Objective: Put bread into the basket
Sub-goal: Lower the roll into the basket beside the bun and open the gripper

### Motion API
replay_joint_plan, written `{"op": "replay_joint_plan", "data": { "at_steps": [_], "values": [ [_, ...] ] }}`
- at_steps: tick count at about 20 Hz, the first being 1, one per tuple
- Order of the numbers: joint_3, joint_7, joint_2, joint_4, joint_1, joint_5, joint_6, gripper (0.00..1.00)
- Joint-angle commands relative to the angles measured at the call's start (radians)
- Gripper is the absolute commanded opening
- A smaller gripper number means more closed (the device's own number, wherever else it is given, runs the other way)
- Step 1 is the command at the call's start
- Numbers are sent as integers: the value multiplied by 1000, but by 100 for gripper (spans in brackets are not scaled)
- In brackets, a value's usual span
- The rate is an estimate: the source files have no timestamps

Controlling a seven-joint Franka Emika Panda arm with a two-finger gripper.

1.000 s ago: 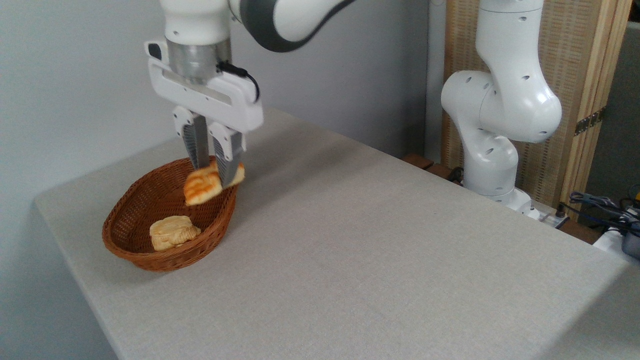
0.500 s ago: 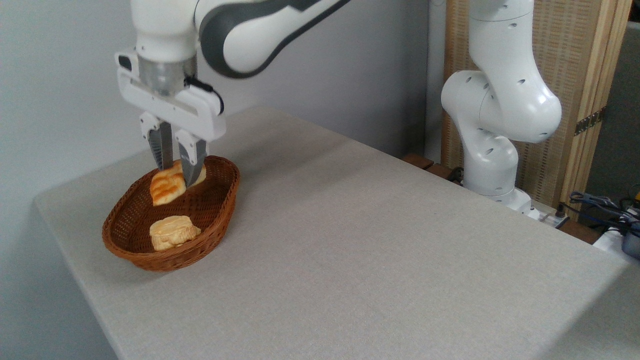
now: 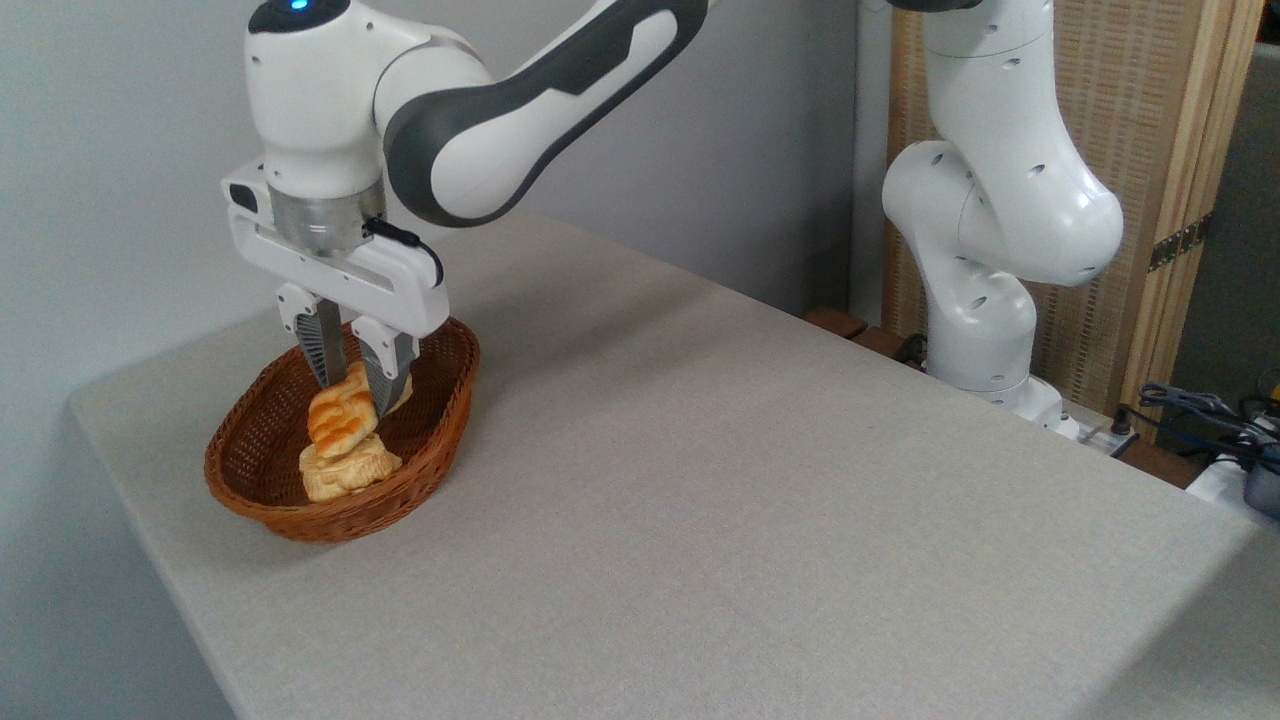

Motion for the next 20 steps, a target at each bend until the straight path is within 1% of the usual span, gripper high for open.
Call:
{"op": "replay_joint_plan", "data": {
  "at_steps": [1,13,15,16,17,18,20],
  "values": [
    [0,-20,9,23,-8,-6,12,100],
    [2,-18,4,23,-8,-4,10,100],
    [10,-14,-8,23,-8,-4,7,100],
    [17,-11,-17,23,-8,5,3,100],
    [22,-11,-28,23,-6,31,-4,100],
    [31,-8,-49,23,-4,90,-22,100],
    [37,50,-71,23,-3,176,-103,100]
  ]
}}
